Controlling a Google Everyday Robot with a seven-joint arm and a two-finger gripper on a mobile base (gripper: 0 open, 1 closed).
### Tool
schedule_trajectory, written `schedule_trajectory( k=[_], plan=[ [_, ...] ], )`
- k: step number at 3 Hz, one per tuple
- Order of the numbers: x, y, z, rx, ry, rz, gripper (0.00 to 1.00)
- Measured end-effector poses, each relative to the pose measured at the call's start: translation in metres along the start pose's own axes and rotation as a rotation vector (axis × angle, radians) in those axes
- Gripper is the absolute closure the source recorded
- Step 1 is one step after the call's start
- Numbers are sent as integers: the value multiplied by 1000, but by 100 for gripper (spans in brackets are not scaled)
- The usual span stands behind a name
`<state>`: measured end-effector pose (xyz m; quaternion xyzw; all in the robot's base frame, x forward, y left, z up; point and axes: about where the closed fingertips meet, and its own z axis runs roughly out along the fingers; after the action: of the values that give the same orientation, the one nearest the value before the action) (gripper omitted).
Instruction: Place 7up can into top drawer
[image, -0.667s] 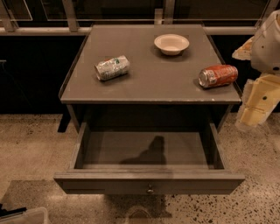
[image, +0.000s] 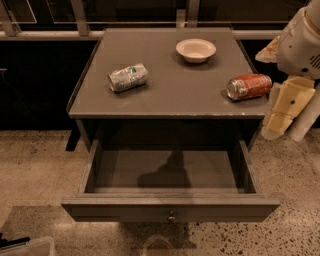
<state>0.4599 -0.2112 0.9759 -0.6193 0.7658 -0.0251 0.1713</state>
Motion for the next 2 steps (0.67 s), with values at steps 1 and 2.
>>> schedule_trajectory(
  k=[1, 2],
  plan=[
    [-17, -30, 15, 2, -51, -56, 0],
    [-45, -61, 30, -3, -102, -118, 0]
  ],
)
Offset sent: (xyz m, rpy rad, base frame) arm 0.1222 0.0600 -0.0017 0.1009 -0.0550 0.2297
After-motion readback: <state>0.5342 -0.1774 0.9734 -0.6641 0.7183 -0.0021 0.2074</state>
